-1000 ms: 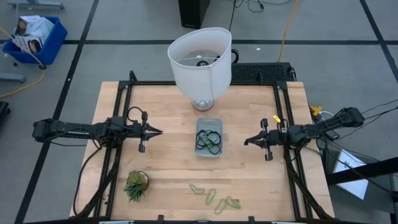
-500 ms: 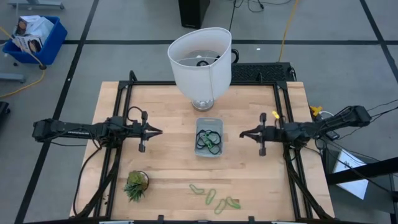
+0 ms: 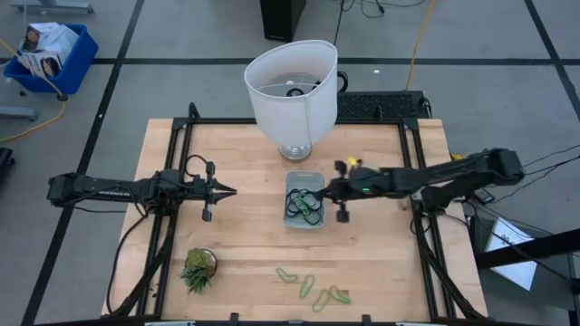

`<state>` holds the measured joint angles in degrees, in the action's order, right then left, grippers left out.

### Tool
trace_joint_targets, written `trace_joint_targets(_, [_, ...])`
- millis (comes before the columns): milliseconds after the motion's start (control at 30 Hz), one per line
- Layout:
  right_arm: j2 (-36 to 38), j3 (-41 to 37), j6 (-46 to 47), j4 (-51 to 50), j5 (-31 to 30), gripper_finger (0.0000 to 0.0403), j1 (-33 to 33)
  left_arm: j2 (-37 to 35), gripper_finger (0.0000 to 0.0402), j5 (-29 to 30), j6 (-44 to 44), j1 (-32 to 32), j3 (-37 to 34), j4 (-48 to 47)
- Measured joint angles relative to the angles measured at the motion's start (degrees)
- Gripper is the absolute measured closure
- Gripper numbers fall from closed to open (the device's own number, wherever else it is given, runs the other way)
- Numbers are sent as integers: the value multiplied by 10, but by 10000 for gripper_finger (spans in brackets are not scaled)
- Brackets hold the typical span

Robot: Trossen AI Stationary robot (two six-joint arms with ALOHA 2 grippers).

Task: Pick and place rubber bands into bin
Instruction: Put the black rubber band into the gray bin

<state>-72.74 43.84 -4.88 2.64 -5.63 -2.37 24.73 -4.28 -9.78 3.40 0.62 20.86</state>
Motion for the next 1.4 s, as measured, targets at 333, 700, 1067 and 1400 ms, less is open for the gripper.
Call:
trace_joint_targets(333, [-162, 93, -14, -44, 59, 402, 24, 0, 366, 3, -2, 0, 0, -5])
trace_joint_targets(700, [-237, 140, -18, -93, 58, 403, 24, 0, 366, 4, -2, 0, 0, -2])
trace_joint_targets(1067, [-242, 140, -16, -93, 58, 367, 24, 0, 366, 4, -1, 0, 0, -2])
trace_joint_targets(1400, [-243, 140, -5, -93, 55, 250, 24, 0, 366, 4, -2, 0, 0, -2])
